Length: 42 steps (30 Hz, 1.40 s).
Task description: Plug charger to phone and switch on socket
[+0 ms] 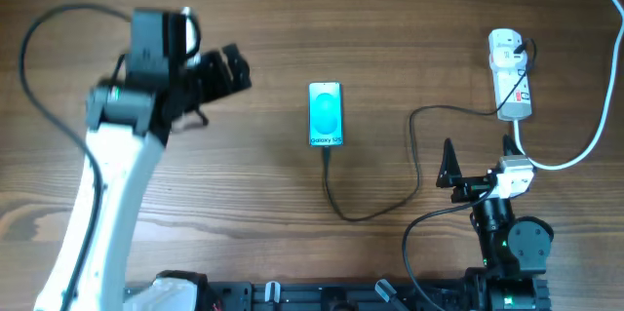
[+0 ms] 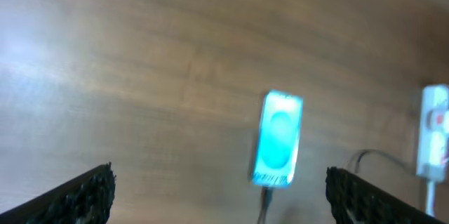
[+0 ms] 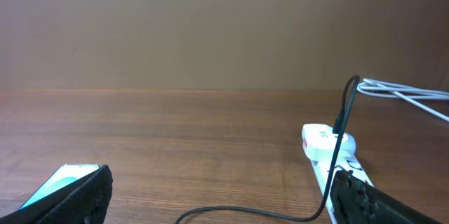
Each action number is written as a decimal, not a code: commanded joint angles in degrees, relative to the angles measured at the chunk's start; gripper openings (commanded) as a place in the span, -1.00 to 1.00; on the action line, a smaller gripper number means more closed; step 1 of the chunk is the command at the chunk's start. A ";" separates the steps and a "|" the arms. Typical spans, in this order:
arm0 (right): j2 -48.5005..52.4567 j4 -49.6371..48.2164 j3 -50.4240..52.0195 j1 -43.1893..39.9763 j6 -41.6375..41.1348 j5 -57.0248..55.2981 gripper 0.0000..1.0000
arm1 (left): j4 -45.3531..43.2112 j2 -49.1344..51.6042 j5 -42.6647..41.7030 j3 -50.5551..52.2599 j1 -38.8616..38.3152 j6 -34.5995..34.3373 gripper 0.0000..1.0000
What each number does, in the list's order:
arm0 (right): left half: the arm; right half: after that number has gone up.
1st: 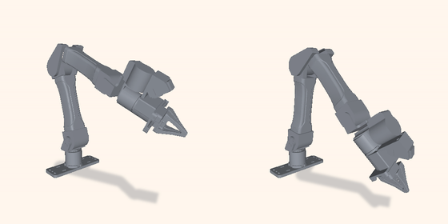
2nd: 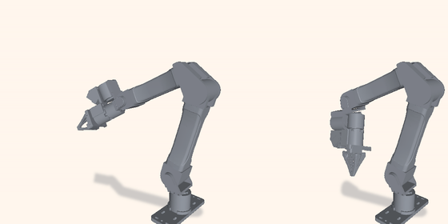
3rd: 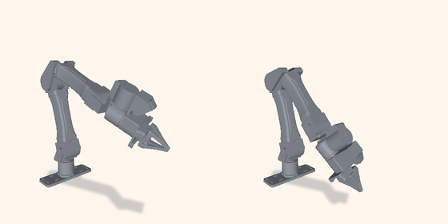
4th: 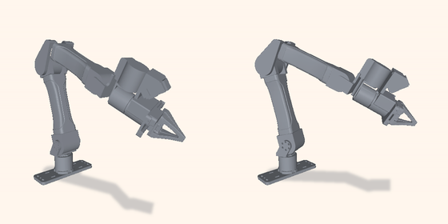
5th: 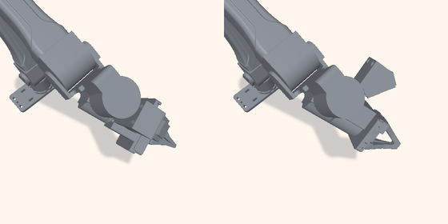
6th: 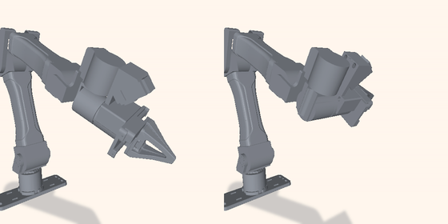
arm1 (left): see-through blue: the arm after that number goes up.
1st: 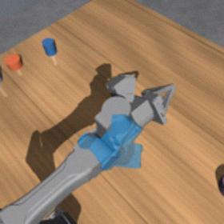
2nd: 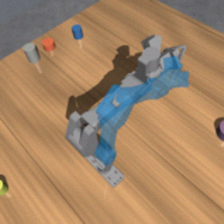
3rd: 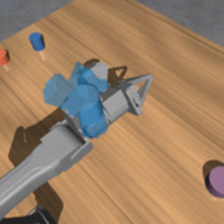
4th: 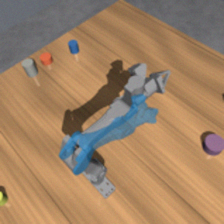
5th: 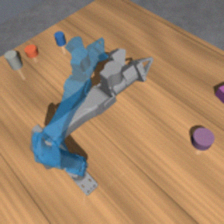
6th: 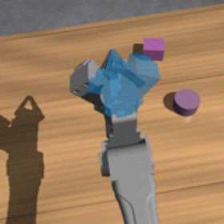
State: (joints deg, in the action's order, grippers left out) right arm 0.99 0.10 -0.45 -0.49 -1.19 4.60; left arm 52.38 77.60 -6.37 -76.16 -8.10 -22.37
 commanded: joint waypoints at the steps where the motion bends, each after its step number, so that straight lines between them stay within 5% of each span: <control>1: -0.79 -0.17 0.13 -0.24 0.61 -0.33 1.00 | -0.09 -10.43 2.40 10.75 -0.04 1.11 1.00; 6: -0.79 -0.15 0.13 -0.24 0.61 -0.33 0.99 | -5.27 -27.28 4.92 23.21 0.02 4.68 1.00; 13: -0.79 -0.17 0.13 -0.24 0.61 -0.33 1.00 | -25.77 -51.67 -2.32 44.41 0.02 18.80 1.00; 23: -0.79 -0.15 0.13 -0.24 0.61 -0.33 0.99 | -37.88 -73.92 -2.80 64.26 2.03 18.95 1.00; 32: -0.79 -0.15 0.13 -0.24 0.61 -0.33 1.00 | -57.35 -77.44 -2.64 75.67 5.09 17.18 1.00; 42: -0.79 -0.17 0.13 -0.24 0.61 -0.33 1.00 | -48.13 -77.46 3.08 75.84 5.11 15.26 1.00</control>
State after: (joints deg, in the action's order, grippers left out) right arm 0.73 0.10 -0.45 -0.49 -1.19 4.60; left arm 3.73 0.75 -5.21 -0.60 -3.36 -6.55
